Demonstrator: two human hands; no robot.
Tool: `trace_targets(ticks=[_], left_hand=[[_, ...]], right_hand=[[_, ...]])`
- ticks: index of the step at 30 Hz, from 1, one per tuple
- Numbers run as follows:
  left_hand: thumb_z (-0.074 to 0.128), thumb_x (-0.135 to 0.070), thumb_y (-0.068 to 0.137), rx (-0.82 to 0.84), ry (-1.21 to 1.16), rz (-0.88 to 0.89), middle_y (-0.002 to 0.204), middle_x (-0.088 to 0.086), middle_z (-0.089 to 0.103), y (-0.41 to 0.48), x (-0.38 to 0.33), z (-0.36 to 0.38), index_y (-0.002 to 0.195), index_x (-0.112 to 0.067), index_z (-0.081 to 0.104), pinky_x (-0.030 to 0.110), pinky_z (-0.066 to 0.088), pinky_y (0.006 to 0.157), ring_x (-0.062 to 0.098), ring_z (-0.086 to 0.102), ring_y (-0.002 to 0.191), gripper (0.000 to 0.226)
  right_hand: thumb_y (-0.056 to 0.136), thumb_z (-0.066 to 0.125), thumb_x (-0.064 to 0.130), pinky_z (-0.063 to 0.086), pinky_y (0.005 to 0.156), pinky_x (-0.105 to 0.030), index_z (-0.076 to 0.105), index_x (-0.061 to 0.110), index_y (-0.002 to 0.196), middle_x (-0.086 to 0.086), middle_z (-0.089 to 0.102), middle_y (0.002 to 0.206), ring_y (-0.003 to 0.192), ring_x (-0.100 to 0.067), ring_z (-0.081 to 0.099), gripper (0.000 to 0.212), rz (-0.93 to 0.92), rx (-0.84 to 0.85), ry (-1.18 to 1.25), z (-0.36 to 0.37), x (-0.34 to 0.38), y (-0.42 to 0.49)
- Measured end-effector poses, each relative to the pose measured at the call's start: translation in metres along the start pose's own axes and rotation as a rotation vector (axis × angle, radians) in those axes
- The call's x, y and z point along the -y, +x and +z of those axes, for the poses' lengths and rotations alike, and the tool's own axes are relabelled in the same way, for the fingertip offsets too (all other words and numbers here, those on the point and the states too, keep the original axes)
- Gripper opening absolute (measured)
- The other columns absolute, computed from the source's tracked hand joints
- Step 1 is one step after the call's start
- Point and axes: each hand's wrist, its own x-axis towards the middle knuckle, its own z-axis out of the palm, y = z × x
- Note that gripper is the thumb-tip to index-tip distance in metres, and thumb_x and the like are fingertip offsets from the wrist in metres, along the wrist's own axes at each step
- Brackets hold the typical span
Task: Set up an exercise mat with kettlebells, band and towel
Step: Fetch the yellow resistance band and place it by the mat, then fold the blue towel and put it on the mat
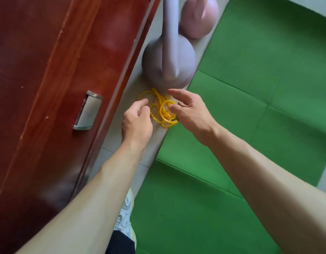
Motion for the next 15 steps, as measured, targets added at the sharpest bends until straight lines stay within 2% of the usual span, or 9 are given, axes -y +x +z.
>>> trace_targets(ticks=[2,5,8,12,15], left_hand=[[0.044,-0.037,0.081,-0.017,-0.016,0.004,0.125,-0.004,0.07,-0.014,-0.013,-0.003,0.127,-0.025,0.069,0.047,0.053,0.103,0.019,0.062,0.119,0.053],[0.047,-0.039,0.081,-0.027,-0.043,0.038,0.122,-0.001,0.072,-0.043,-0.043,-0.008,0.124,-0.023,0.071,0.048,0.054,0.102,0.019,0.065,0.115,0.052],[0.047,-0.04,0.085,0.016,-0.065,0.127,0.118,-0.001,0.07,-0.086,-0.082,-0.012,0.129,-0.019,0.067,0.049,0.054,0.101,0.013,0.066,0.11,0.052],[0.052,-0.036,0.093,0.065,-0.119,0.265,0.123,0.003,0.067,-0.146,-0.148,-0.02,0.14,-0.013,0.055,0.05,0.055,0.1,0.016,0.066,0.114,0.053],[0.05,-0.04,0.094,0.086,-0.153,0.377,0.131,0.008,0.067,-0.2,-0.21,-0.03,0.142,-0.011,0.052,0.049,0.056,0.099,0.016,0.067,0.117,0.056]], right_hand=[[0.094,0.057,0.003,0.049,0.094,-0.019,0.062,0.01,0.134,0.002,0.065,0.124,0.103,-0.002,0.06,0.041,-0.039,-0.037,-0.016,-0.014,0.018,-0.012],[0.099,0.057,0.007,0.051,0.094,-0.021,0.064,0.013,0.126,0.002,0.067,0.123,0.1,0.0,0.062,0.028,-0.06,-0.084,0.032,-0.041,0.05,-0.04],[0.102,0.057,0.014,0.048,0.103,-0.028,0.061,0.011,0.134,-0.003,0.067,0.132,0.109,-0.006,0.061,0.033,-0.116,-0.136,0.046,-0.072,0.083,-0.08],[0.104,0.054,0.017,0.051,0.093,-0.018,0.059,0.016,0.131,0.003,0.067,0.119,0.1,0.007,0.063,0.027,-0.117,-0.2,0.136,-0.11,0.137,-0.142],[0.104,0.055,0.024,0.052,0.1,-0.03,0.056,0.016,0.137,-0.003,0.066,0.125,0.114,-0.008,0.064,0.034,-0.115,-0.261,0.186,-0.141,0.191,-0.194]])
